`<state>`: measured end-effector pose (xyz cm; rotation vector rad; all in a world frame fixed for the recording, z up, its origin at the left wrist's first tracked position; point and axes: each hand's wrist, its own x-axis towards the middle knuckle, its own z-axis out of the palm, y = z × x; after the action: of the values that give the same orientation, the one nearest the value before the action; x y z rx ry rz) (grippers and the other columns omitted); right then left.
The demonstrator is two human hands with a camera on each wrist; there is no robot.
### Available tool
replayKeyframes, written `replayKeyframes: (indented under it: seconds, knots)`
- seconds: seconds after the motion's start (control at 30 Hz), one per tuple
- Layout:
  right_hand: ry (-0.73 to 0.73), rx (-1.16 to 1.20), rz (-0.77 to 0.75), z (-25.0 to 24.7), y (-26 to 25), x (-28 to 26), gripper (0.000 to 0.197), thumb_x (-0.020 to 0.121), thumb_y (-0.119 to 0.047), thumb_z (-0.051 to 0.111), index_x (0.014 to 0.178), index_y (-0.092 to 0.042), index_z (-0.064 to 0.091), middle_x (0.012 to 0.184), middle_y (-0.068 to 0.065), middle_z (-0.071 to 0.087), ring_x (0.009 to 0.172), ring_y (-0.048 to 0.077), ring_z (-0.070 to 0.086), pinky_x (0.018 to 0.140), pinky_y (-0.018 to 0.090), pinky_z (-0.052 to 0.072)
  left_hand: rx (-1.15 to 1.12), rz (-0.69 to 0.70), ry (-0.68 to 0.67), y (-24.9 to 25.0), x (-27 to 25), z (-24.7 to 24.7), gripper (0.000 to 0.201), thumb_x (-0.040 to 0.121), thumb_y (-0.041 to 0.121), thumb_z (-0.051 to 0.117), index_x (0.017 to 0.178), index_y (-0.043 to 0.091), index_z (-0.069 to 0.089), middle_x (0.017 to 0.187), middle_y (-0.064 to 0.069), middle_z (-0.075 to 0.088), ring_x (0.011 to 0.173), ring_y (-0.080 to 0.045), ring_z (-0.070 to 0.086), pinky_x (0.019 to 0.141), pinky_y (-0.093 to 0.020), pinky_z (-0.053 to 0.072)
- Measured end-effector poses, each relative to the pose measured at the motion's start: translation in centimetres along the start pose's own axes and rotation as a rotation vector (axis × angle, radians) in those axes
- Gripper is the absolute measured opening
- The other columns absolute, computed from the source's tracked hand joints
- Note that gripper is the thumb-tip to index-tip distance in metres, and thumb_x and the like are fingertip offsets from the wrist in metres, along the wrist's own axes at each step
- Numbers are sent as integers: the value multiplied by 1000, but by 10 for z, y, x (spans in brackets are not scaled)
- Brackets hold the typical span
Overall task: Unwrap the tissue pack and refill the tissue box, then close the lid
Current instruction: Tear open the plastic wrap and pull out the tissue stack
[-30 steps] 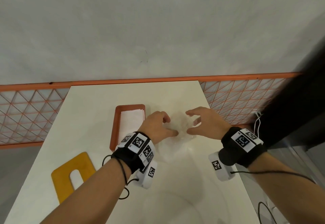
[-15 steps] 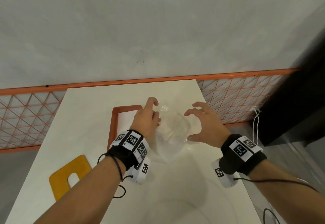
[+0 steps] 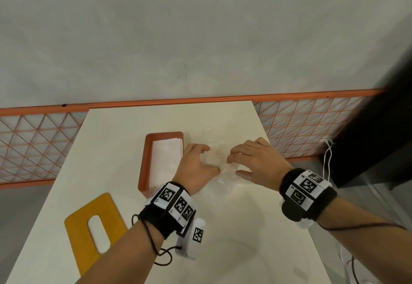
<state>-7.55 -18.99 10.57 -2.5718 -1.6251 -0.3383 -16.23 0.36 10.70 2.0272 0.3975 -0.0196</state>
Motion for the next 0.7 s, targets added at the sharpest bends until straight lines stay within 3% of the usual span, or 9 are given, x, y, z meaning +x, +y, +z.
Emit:
replayKeyframes:
  seconds: [0.1, 0.27, 0.4, 0.5, 0.7]
  knots:
    - [-52, -15, 107, -6, 2, 1, 47, 67, -44, 79, 110, -30, 64, 108, -7, 66, 82, 18, 66, 71, 31, 40, -49, -9, -79, -3, -1, -3, 73, 71, 9, 77, 136, 18, 47, 130, 5, 39, 104, -16, 56, 94, -42, 55]
    - [-62, -25, 103, -8, 4, 2, 47, 67, -47, 77, 109, -29, 67, 104, -5, 65, 82, 20, 63, 68, 33, 43, -60, 42, -161, -9, -1, -7, 86, 70, 5, 79, 143, 24, 39, 138, 7, 31, 116, -17, 51, 92, -26, 49]
    - [-11, -52, 10, 1, 1, 1, 40, 69, -44, 74, 107, -32, 68, 104, -10, 65, 89, 18, 58, 73, 33, 40, 0, 143, -221, -17, -3, -5, 73, 71, 4, 73, 130, 43, 51, 141, 3, 29, 122, -15, 44, 97, -26, 49]
    - [7, -50, -14, 4, 1, 1, 38, 72, -43, 71, 108, -33, 69, 104, -12, 67, 91, 17, 58, 75, 32, 32, 67, 159, -221, -20, -9, -1, 57, 78, 8, 67, 123, 42, 60, 144, 2, 27, 130, -9, 36, 100, -29, 49]
    - [24, -42, -42, 2, 4, 0, 28, 75, -39, 71, 102, -32, 73, 100, -13, 71, 88, 17, 59, 76, 31, 30, 73, 217, -198, -27, -13, 1, 49, 85, 10, 64, 116, 48, 61, 148, 5, 30, 115, -12, 50, 90, -17, 44]
